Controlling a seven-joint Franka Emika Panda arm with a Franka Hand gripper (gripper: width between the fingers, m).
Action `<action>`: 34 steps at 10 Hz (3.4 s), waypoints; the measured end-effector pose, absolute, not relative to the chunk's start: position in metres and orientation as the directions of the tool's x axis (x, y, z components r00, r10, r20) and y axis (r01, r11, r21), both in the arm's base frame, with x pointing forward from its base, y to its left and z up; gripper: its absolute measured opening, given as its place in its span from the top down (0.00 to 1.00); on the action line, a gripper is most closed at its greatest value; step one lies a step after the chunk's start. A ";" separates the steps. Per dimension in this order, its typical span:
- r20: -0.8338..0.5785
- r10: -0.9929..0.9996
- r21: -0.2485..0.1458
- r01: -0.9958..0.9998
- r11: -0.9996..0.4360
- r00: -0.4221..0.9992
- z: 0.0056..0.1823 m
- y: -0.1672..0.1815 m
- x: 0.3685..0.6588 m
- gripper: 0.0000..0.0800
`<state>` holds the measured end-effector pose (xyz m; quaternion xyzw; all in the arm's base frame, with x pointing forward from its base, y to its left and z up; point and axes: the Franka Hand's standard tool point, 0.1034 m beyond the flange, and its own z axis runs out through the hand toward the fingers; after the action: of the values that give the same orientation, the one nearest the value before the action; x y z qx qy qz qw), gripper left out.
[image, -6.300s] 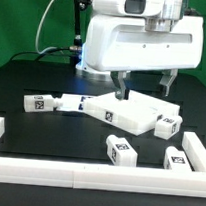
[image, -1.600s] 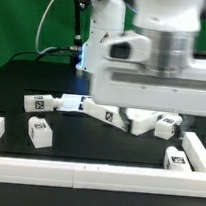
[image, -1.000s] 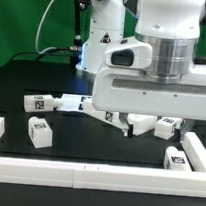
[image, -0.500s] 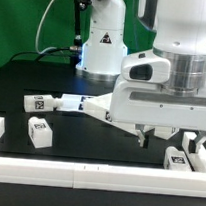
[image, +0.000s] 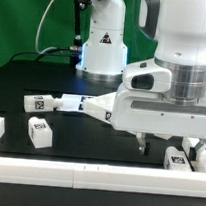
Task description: Assemble one leg
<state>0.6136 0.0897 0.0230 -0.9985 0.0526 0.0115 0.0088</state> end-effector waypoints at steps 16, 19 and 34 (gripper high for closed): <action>-0.017 -0.083 0.010 -0.083 -0.996 0.996 0.061 -0.014 0.543 0.64; -0.009 0.102 0.008 0.102 -0.995 0.995 0.056 -0.047 0.527 0.64; 0.041 0.256 0.074 0.253 -0.965 0.966 0.021 -0.115 0.432 0.64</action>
Offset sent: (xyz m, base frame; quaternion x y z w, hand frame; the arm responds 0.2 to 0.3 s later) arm 0.0000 0.0000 0.0000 0.0000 0.0000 0.0000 1.0000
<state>0.4318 -0.1151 0.0213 -0.9908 -0.1284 -0.0250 -0.0342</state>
